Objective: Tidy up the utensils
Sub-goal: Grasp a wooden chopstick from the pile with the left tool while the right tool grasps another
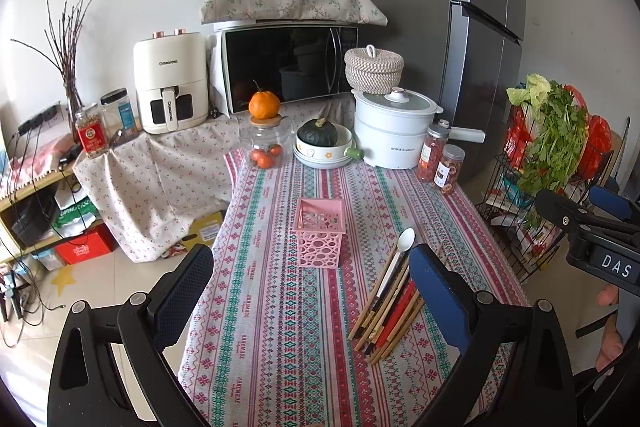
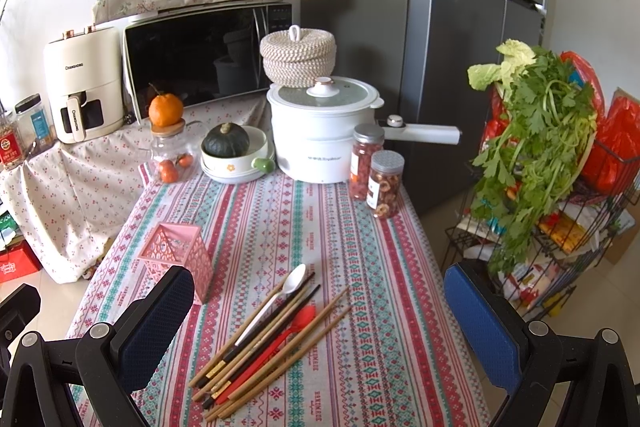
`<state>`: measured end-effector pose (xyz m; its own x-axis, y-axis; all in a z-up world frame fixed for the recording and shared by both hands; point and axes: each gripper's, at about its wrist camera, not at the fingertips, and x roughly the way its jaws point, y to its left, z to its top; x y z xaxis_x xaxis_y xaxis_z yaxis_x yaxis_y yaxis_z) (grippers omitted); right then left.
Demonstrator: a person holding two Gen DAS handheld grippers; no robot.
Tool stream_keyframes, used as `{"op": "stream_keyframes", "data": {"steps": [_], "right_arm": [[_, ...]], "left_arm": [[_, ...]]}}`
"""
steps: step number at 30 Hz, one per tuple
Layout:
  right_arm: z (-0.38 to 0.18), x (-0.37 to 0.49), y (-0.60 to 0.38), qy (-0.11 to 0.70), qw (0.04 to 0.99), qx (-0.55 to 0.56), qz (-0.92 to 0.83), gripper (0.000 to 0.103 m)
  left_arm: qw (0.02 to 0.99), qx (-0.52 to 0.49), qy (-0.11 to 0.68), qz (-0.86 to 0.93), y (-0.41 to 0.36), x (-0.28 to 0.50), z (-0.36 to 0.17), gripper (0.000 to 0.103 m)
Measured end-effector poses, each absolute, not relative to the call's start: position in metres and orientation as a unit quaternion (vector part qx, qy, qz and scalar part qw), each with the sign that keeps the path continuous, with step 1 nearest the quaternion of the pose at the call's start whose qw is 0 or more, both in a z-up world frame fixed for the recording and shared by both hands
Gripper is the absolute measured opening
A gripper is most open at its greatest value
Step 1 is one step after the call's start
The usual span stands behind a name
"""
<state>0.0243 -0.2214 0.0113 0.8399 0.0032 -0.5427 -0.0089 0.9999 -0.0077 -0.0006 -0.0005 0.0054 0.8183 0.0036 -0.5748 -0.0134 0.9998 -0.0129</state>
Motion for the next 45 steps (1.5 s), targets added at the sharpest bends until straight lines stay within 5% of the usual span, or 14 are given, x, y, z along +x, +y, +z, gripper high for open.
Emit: {"op": "stream_keyframes", "data": {"steps": [13,30,34,39,45], "right_arm": [[0.008,0.034,-0.225,0.300,0.954,0.004,0.007,0.103],[-0.038,0.129,-0.274,0.440,0.897,0.051,0.000,0.103],[-0.071,0.153,-0.290,0.484,0.871,0.081,0.011,0.090],[-0.110,0.177,-0.311,0.536,0.835,0.123,0.031,0.070],[-0.141,0.201,-0.326,0.562,0.813,0.150,0.034,0.056]], "left_arm": [[0.952,-0.008,0.307,0.003,0.000,0.003,0.005,0.100],[0.909,0.043,0.404,-0.091,-0.036,0.092,-0.026,0.099],[0.883,0.034,0.447,-0.137,-0.057,0.119,-0.043,0.098],[0.852,0.041,0.497,-0.159,-0.091,0.162,-0.075,0.077],[0.809,0.068,0.563,-0.154,-0.126,0.219,-0.132,0.036]]}}
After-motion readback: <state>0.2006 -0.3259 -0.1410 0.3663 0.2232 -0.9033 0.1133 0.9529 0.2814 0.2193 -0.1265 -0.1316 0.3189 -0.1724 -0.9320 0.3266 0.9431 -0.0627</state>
